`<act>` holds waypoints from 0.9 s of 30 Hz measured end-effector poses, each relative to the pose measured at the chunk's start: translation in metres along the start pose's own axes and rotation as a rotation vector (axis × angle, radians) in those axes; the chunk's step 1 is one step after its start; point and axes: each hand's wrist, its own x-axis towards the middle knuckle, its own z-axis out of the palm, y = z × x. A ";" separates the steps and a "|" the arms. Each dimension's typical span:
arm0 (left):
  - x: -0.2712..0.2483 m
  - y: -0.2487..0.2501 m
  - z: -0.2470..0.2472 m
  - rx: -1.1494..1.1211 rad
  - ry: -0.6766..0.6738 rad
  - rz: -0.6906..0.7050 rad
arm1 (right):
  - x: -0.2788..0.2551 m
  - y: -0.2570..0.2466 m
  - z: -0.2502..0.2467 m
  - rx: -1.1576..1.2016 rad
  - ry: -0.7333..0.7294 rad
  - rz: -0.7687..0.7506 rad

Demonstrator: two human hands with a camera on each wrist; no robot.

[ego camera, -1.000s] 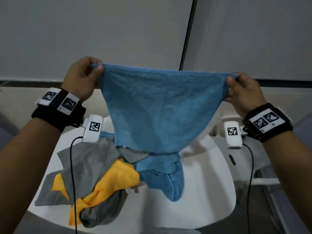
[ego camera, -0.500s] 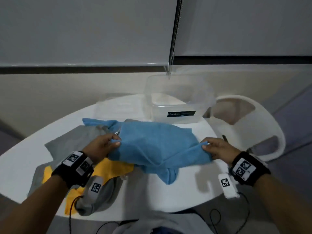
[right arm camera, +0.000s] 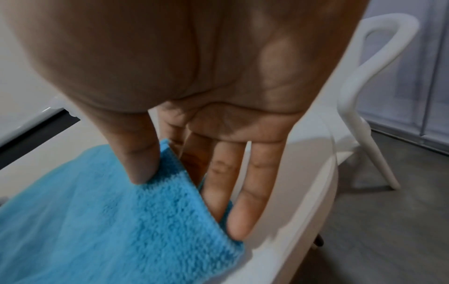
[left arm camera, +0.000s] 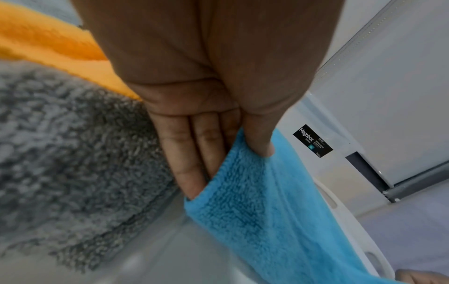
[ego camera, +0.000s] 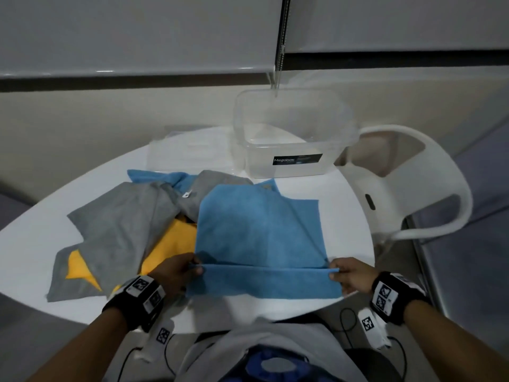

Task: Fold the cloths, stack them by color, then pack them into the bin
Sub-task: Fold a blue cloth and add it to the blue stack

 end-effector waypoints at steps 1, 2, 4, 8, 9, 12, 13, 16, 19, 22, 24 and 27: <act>0.003 0.001 -0.001 0.013 0.019 -0.007 | 0.002 0.001 -0.001 -0.010 0.010 -0.007; 0.005 0.000 -0.003 0.038 0.032 -0.014 | 0.004 0.004 -0.001 -0.024 0.018 -0.008; 0.011 -0.005 -0.006 0.093 0.044 -0.015 | 0.007 0.005 -0.001 -0.062 0.031 -0.022; 0.016 -0.002 -0.006 0.265 0.080 0.030 | 0.008 0.005 -0.003 -0.126 0.084 -0.030; 0.016 0.000 -0.006 0.284 0.105 0.036 | 0.008 0.006 -0.003 -0.134 0.099 -0.030; 0.019 0.005 -0.007 0.313 0.165 0.059 | 0.012 0.006 -0.006 -0.142 0.134 -0.042; 0.020 0.007 -0.008 0.334 0.184 0.080 | 0.013 0.004 -0.007 -0.148 0.140 -0.049; 0.023 0.015 -0.008 0.370 0.263 0.119 | 0.018 -0.002 -0.009 -0.190 0.148 -0.065; 0.026 0.023 -0.012 0.404 0.320 0.134 | 0.024 -0.007 -0.012 -0.253 0.172 -0.066; 0.031 0.029 -0.017 0.424 0.316 0.129 | 0.030 -0.010 -0.013 -0.323 0.216 -0.073; 0.034 0.034 -0.016 0.462 0.301 0.119 | 0.031 -0.016 -0.012 -0.373 0.252 -0.070; 0.038 0.038 -0.012 0.510 0.297 0.085 | 0.031 -0.023 -0.009 -0.443 0.291 -0.061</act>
